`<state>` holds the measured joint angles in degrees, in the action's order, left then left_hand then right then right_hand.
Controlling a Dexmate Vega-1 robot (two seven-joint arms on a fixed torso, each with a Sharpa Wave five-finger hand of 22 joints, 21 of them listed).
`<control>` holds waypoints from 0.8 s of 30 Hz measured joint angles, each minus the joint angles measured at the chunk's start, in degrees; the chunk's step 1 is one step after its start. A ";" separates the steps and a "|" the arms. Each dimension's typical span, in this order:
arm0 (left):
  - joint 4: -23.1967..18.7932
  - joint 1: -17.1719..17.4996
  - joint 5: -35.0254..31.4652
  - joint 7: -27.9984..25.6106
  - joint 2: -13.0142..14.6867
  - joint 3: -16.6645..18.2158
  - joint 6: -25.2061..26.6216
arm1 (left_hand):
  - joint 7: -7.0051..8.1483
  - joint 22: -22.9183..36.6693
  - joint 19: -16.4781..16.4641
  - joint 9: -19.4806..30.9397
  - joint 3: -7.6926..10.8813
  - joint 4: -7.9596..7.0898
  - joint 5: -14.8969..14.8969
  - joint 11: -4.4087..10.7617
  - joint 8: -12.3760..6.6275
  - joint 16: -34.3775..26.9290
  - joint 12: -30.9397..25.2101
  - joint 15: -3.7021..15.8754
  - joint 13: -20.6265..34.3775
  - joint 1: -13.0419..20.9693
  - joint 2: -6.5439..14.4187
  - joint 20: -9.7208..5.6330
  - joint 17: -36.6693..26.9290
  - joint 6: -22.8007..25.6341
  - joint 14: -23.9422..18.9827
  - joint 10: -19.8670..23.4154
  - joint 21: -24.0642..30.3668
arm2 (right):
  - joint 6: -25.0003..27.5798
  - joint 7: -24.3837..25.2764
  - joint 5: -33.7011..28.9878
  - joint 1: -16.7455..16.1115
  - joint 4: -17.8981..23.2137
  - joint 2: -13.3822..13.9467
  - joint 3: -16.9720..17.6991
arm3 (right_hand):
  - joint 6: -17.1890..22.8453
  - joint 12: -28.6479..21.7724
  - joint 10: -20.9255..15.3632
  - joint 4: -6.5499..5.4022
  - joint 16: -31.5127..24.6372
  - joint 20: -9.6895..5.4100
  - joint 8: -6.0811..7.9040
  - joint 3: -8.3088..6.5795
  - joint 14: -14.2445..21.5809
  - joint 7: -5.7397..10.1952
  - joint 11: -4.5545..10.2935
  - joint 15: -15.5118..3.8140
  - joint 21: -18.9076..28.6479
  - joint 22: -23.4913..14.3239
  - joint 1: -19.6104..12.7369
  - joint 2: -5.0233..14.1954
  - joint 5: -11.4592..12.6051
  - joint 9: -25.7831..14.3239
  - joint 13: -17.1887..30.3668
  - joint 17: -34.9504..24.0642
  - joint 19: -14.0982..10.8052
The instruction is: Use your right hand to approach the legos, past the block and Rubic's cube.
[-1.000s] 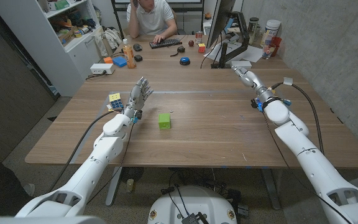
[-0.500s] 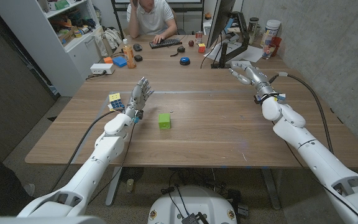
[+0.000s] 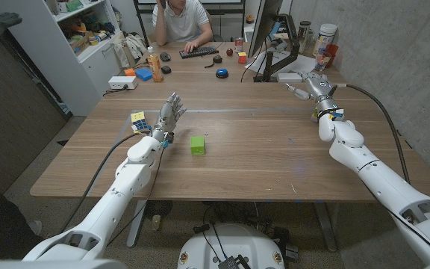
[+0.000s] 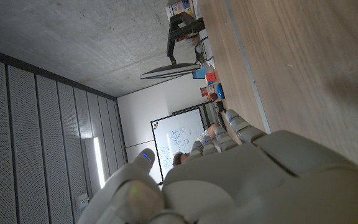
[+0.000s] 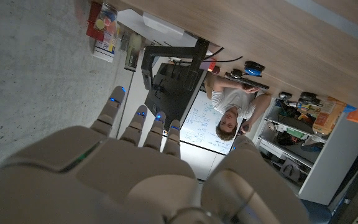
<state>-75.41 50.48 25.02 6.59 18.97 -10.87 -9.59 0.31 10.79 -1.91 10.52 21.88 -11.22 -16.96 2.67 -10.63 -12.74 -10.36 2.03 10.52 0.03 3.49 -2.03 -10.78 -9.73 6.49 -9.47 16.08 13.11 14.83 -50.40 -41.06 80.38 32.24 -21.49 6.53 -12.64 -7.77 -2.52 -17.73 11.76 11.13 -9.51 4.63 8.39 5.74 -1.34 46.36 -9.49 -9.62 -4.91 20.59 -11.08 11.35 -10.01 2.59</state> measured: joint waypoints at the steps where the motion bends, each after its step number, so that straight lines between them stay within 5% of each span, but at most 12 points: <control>1: -0.18 0.04 -0.02 -0.14 -0.02 -0.05 0.12 | 0.00 0.00 0.00 0.00 0.00 0.00 0.00 0.00 0.00 0.00 0.00 0.00 0.00 0.00 0.00 0.00 0.00 0.00 0.00 0.00 0.00 | 1.12 0.00 -0.49 0.31 -0.50 0.06 -0.23 | 0.00 0.00 0.22 0.00 0.00 0.21 0.00 0.00 0.04 0.00 0.22 0.04 0.00 0.00 0.00 0.00 0.00 0.00 0.00 0.00 -0.21; 24: -0.84 -0.19 -0.89 -1.17 -0.56 -0.71 1.09 | 0.00 0.00 -0.44 0.00 0.00 0.00 -0.15 0.00 0.00 0.00 0.00 0.00 0.00 0.00 0.00 0.00 0.00 0.00 0.00 0.00 -0.41 | 14.59 -6.29 -2.19 3.59 -6.38 -0.63 -1.19 | -2.76 0.45 1.76 1.25 1.22 0.41 -0.44 0.78 1.32 0.71 0.28 1.33 -1.05 0.01 -0.89 -1.34 0.00 0.01 -0.01 -0.27 -4.13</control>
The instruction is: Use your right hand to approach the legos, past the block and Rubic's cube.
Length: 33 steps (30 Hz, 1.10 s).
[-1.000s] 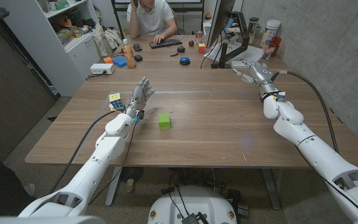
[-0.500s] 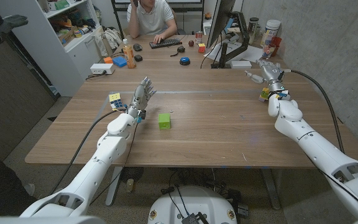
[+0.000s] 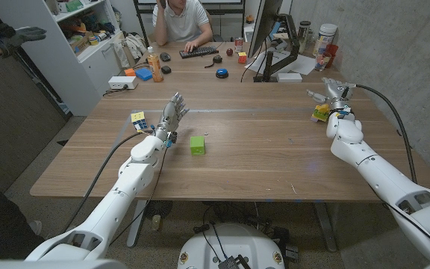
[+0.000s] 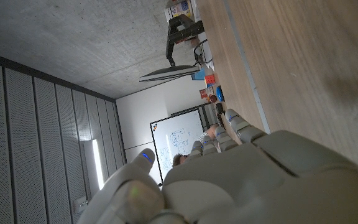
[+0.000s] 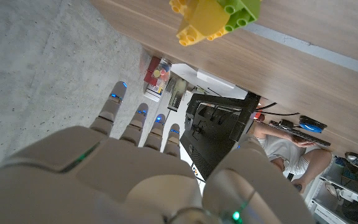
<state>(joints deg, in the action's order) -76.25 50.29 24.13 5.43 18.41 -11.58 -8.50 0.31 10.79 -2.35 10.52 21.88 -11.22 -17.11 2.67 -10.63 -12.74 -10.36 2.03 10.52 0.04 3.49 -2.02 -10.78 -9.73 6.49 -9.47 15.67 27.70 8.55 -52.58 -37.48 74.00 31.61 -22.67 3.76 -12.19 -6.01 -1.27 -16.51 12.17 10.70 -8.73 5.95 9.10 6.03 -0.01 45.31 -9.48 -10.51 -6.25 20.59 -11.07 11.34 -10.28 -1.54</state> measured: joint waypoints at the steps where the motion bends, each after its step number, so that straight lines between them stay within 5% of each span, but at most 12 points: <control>1: 0.06 -0.08 -0.09 -0.05 -0.02 -0.03 0.04 | 0.00 0.00 0.00 0.00 0.00 0.00 -0.07 0.00 0.00 0.00 0.00 0.00 0.00 0.00 0.00 0.00 0.00 0.00 0.00 0.00 0.00 | 0.19 -0.22 0.09 0.13 -0.27 -0.06 -0.01 | 0.00 0.00 0.00 0.08 0.00 -0.18 0.00 0.13 0.00 0.00 0.00 0.00 0.00 0.00 0.00 0.00 0.00 0.00 0.00 0.00 -0.19; 16: 0.53 -0.67 -0.42 -0.26 -0.15 -0.33 0.54 | 0.00 0.00 0.01 0.00 -0.16 0.16 -0.06 0.00 0.00 0.00 0.00 0.00 0.00 0.00 0.00 0.00 0.00 0.00 0.00 0.00 -0.21 | 1.03 -2.31 1.64 2.02 -5.52 -1.87 -1.25 | -0.92 0.00 0.42 -0.09 0.63 0.00 0.00 0.43 0.31 0.31 -0.43 0.31 -0.40 0.01 0.00 0.00 0.00 0.01 0.00 0.01 -1.60; 33: 2.15 -1.61 -0.45 -0.04 -0.15 -0.42 0.91 | 0.00 0.00 0.01 0.00 -0.16 0.16 -0.06 0.00 0.00 0.00 0.00 0.00 0.00 0.00 0.00 0.00 0.00 0.00 0.00 0.00 -0.42 | 0.90 -0.86 2.57 4.58 -11.94 -4.26 -2.35 | -1.94 0.22 2.87 1.60 2.33 0.11 0.39 1.14 0.00 2.60 0.85 0.61 -2.09 0.01 -2.96 -0.67 0.00 -0.27 -0.01 0.01 -4.20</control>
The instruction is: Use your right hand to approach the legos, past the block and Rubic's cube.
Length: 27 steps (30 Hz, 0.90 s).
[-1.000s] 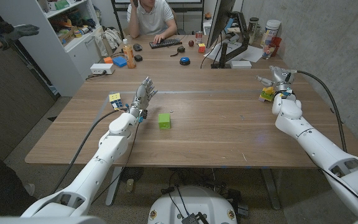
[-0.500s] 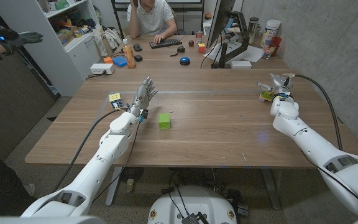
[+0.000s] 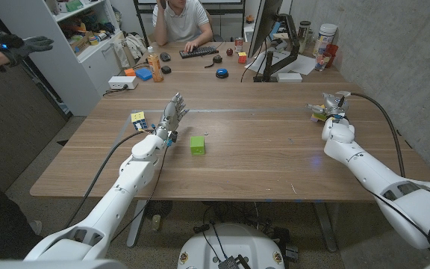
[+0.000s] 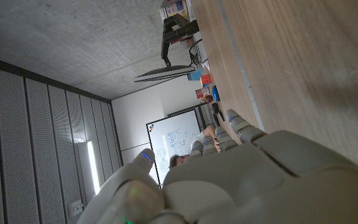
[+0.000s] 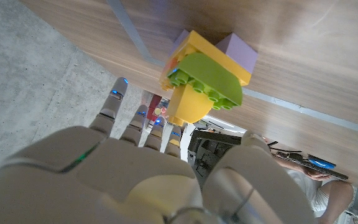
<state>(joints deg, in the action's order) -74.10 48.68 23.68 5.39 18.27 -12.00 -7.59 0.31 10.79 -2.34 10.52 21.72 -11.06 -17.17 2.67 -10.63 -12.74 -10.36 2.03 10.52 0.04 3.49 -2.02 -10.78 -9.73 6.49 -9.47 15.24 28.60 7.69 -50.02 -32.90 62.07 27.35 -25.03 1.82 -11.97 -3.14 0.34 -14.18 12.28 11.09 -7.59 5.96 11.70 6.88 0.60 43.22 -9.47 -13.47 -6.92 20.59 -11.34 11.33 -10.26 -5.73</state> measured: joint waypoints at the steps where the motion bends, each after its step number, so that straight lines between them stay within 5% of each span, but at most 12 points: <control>1: 0.11 -0.05 0.00 0.04 -0.01 -0.01 0.00 | 0.00 0.00 0.00 0.00 0.00 0.00 0.00 0.00 0.00 0.00 0.00 0.00 0.00 0.00 0.00 0.00 0.00 0.00 0.00 0.00 0.00 | 0.09 0.56 0.02 0.02 -0.14 -0.06 0.00 | -0.08 0.00 -0.07 0.16 0.21 -0.20 0.00 0.16 0.02 0.10 0.24 -0.02 -0.14 0.00 -0.09 -0.09 0.00 0.00 0.10 0.00 -0.16; 6: 1.08 -0.61 0.00 0.36 -0.17 -0.15 0.01 | 0.00 0.00 0.00 0.00 0.00 0.00 0.00 0.00 0.00 0.00 0.00 0.00 0.00 0.00 0.00 0.00 0.00 0.00 0.00 0.00 0.00 | 0.16 1.95 0.05 0.17 -0.76 -0.30 0.02 | 0.22 -0.45 -1.25 0.29 0.27 -0.22 0.00 0.95 0.71 0.40 2.05 -0.71 -0.77 0.00 0.09 -1.01 0.00 0.00 0.28 -0.29 -1.00; 27: 4.10 -2.68 -0.26 1.09 -0.91 -0.88 -0.40 | 0.00 0.00 -0.22 0.00 0.00 0.00 0.00 0.00 0.00 0.00 0.00 0.00 0.00 0.00 0.00 -0.22 0.00 0.00 0.00 0.00 -0.22 | -0.39 2.65 0.51 1.36 -3.09 -0.52 -0.20 | 0.22 -0.89 -2.39 0.69 0.27 -0.10 0.44 1.34 1.64 0.39 1.51 -1.02 -1.32 0.00 0.31 -1.23 0.63 -0.27 0.27 -0.28 -2.54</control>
